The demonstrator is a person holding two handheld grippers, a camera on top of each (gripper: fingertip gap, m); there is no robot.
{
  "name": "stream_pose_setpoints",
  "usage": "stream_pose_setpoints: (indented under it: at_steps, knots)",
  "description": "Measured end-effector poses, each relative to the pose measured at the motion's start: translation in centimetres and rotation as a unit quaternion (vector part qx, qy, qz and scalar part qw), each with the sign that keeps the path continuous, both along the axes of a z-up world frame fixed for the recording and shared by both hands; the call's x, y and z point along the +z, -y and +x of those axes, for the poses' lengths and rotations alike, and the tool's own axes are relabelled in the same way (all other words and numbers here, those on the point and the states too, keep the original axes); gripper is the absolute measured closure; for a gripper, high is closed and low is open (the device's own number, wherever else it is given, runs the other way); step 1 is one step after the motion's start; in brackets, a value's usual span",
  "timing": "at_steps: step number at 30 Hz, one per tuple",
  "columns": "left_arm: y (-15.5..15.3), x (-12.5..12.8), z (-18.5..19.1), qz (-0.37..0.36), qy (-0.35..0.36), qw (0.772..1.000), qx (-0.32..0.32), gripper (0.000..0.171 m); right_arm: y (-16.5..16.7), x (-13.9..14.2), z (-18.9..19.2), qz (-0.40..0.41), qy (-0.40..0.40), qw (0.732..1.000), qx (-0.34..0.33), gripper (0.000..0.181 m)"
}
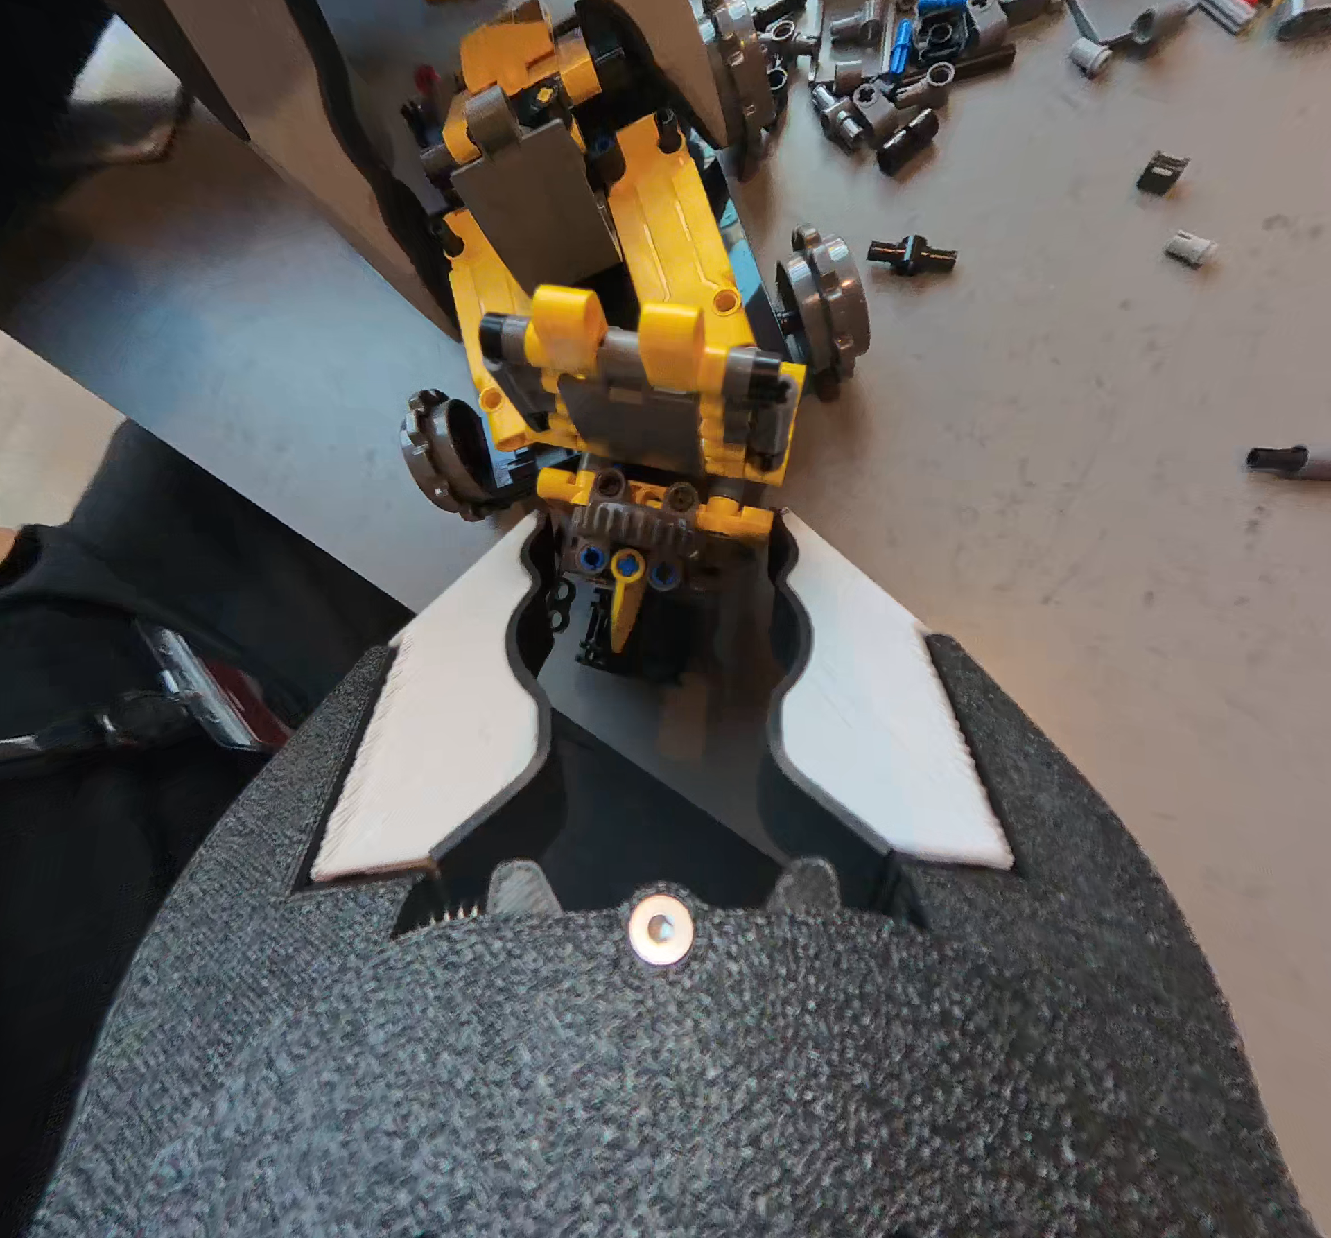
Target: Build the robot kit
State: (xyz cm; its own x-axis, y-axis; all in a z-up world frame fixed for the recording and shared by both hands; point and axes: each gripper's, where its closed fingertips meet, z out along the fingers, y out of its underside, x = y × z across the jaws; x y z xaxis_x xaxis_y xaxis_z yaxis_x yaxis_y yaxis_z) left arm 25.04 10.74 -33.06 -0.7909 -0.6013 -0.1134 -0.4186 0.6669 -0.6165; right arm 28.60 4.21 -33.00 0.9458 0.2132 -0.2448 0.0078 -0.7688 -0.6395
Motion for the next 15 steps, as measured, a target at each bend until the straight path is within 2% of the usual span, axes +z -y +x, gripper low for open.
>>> stream_pose_setpoints:
  at_steps: [3, 8, 15]
  knots:
    - [0.0, 0.0, 0.0, 0.001, -0.001, 1.0, 0.001, 0.083, -0.1, 0.0, 0.5, 0.005, 0.033, 0.999, 0.006, 0.124]
    - [0.1, 0.0, -0.2, -0.004, -0.003, 1.0, -0.006, 0.082, -0.3, 0.3, 0.4, 0.057, 0.101, 0.991, 0.07, 0.125]
    - [-0.1, 0.0, -0.5, -0.004, -0.004, 1.0, -0.014, 0.082, 0.1, 1.6, 0.1, 0.095, -0.056, 0.992, 0.067, 0.128]
